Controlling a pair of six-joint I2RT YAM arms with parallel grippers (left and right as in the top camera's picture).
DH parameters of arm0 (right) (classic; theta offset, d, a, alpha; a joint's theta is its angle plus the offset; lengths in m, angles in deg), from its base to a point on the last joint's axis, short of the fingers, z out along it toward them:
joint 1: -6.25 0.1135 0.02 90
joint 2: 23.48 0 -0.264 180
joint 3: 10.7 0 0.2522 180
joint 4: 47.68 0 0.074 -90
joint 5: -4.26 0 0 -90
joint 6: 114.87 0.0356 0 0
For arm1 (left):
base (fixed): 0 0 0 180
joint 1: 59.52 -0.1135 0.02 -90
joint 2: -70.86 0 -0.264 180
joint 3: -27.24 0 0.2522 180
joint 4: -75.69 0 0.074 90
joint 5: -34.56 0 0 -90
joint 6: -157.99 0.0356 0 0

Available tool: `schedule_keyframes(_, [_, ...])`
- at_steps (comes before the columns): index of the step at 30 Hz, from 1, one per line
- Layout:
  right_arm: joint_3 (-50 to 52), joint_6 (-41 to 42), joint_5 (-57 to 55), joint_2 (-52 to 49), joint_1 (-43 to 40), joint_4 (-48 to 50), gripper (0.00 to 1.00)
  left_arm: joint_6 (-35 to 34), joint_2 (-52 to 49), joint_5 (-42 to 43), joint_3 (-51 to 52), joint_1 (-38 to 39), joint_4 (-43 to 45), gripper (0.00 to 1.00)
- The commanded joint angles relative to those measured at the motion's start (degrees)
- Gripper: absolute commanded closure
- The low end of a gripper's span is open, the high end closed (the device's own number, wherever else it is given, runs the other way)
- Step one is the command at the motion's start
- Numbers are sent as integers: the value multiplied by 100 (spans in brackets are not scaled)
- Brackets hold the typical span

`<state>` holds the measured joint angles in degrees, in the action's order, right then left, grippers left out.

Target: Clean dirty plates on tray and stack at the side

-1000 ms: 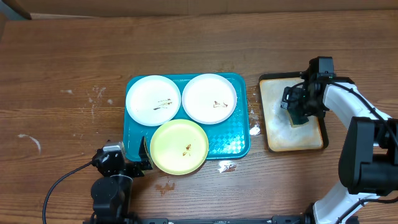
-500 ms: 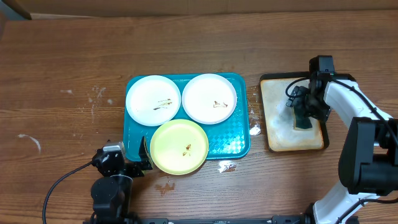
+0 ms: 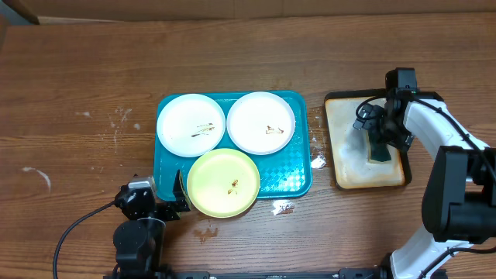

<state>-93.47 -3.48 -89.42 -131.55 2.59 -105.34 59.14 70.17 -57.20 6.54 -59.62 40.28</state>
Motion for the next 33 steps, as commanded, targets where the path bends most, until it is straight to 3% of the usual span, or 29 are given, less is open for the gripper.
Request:
schedule_keyframes(1, [-214, -651, -9, -48, -22, 50, 0, 2, 39, -13, 52, -31, 7, 0])
schedule_keyframes(10, [-789, -1574, 629, -24, -22, -365, 0, 2, 39, -15, 52, -31, 7, 1])
schedule_keyframes(15, [-962, -2457, 1709, -15, -22, -754, 19, 2, 39, -15, 52, -31, 7, 0])
schedule_keyframes(22, [-988, -2599, 2063, 85, -22, -1353, 10, 2, 39, -15, 52, -31, 7, 0])
schedule_keyframes(25, [-990, -2686, 2205, 391, -22, -1467, 10, 2, 39, -15, 52, -31, 9, 0])
schedule_keyframes(29, [-990, -3110, 2658, 1001, -22, -1840, 20, 2, 39, -15, 52, -31, 7, 0])
schedule_keyframes(33, [-988, -3373, 2815, 1453, -17, -2337, 16, 2, 39, -15, 52, -31, 7, 0])
